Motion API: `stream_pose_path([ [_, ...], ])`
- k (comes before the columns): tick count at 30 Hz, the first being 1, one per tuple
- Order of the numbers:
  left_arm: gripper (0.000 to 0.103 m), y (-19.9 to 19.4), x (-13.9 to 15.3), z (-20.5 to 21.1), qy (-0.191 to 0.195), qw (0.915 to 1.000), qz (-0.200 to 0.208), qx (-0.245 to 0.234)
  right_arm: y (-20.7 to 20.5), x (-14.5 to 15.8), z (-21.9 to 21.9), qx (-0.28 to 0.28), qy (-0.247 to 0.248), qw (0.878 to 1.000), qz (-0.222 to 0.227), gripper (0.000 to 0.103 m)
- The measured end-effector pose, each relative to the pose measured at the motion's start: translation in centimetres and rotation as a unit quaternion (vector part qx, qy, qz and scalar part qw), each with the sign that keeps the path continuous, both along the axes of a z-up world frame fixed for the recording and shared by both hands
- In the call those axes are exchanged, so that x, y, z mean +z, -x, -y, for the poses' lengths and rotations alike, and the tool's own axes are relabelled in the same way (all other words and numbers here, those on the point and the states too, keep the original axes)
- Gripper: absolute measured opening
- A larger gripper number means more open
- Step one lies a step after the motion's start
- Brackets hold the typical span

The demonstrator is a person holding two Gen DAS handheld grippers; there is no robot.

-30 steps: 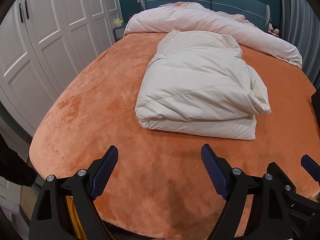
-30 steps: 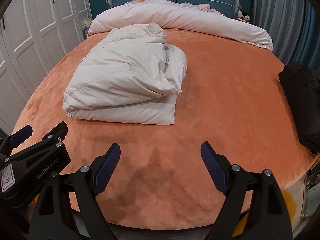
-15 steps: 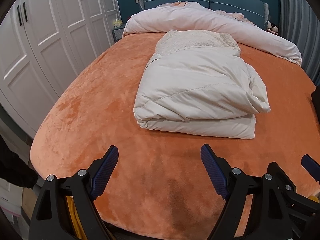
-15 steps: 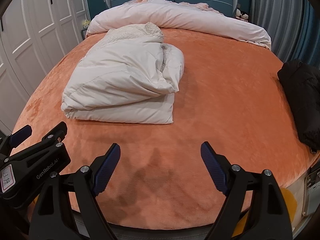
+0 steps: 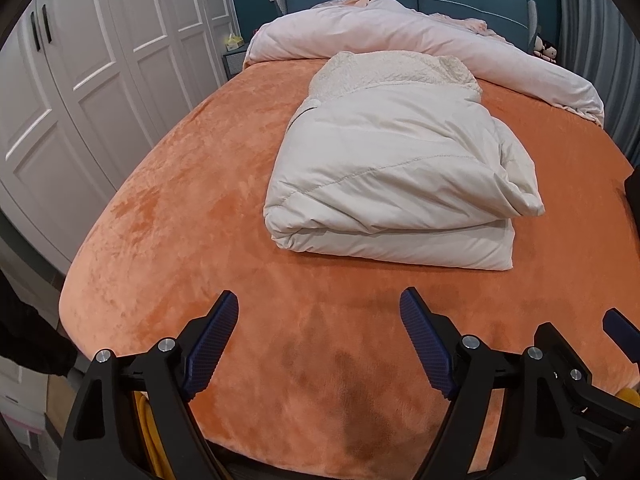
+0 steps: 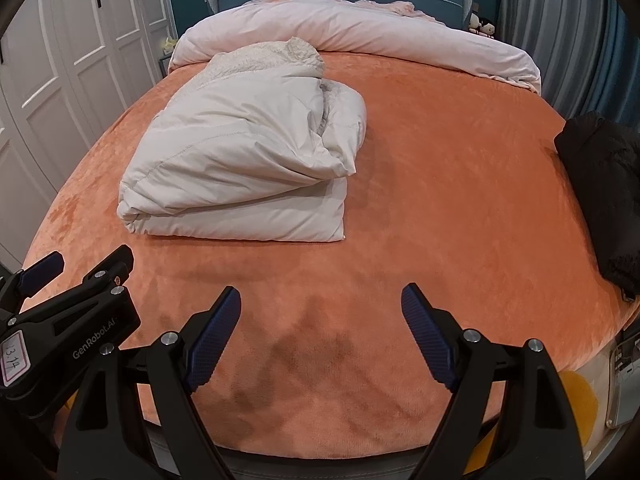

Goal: Fold large clothes

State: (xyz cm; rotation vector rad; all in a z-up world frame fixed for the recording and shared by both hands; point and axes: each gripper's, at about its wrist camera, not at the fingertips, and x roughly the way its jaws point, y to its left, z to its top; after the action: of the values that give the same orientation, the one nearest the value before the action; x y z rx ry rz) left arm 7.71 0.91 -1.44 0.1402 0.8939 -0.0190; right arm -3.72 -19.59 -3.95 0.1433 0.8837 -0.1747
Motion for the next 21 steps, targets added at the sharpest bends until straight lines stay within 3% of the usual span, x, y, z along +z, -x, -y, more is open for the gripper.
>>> stream_pose_path([
  [21, 0.075, -0.11, -0.66, 0.15, -0.008, 0.9998, -0.007, -0.019, 0.39, -0.31, -0.37, -0.012, 0.002, 1.000, -0.002, 0.080],
])
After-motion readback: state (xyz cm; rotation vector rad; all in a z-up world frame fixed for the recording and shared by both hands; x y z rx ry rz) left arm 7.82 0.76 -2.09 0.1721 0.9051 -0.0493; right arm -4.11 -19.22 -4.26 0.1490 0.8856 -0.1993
